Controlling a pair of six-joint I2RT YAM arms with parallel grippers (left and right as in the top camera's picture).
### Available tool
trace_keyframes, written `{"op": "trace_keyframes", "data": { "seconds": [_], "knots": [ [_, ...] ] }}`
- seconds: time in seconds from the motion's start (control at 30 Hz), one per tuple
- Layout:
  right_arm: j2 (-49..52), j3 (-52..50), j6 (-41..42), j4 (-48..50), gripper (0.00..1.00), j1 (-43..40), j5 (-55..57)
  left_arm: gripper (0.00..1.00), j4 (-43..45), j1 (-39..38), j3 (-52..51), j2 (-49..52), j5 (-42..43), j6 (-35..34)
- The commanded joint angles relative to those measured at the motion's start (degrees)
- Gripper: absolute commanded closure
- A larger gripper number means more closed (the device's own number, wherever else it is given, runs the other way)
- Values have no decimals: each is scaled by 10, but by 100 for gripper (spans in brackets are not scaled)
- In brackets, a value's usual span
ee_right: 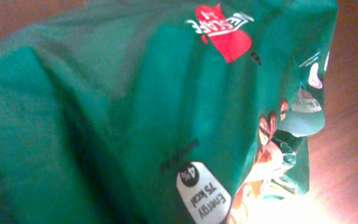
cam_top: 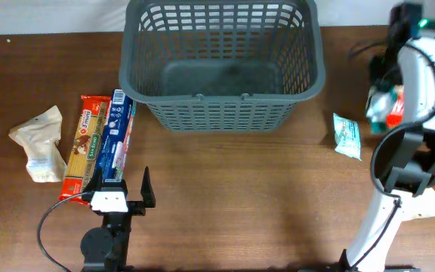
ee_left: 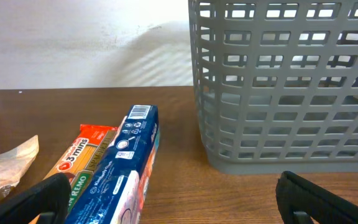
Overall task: Pack container
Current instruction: 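Carry the Nescafe pouch into the grey basket and release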
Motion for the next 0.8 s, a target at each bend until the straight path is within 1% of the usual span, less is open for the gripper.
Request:
{"op": "trace_keyframes", "data": {
  "seconds": [0.0, 0.07, 0.13, 0.23, 0.33, 0.5, 0.57, 0.67, 0.77],
  "knots": [
    [-68, 148, 2, -31, 96, 24, 19, 1, 1, -2, -4, -4, 6, -4],
    [-78, 213, 2, -51, 96, 46, 19, 1, 1, -2, -4, -4, 6, -4],
    [-88, 257, 2, -63, 96, 73, 19, 1, 1, -2, -4, -4, 6, -4],
    [-102, 314, 2, -77, 96, 138, 19, 1, 1, -2, -4, -4, 6, -3],
    [-109, 342, -14, -76, 96, 224, 19, 1, 1, -2, -4, -4, 6, -3],
    [-96, 339, -105, -40, 97, 355, 21, 1, 1, -2, -4, -4, 6, -3],
    [-84, 330, -130, -21, 96, 391, 21, 1, 1, -2, -4, -4, 6, -3],
    [-67, 313, -148, -3, 96, 423, 21, 1, 1, -2, -4, -4, 6, -3],
    [-49, 292, -148, -1, 96, 441, 19, 1, 1, -2, -4, -4, 6, -3]
  ]
}}
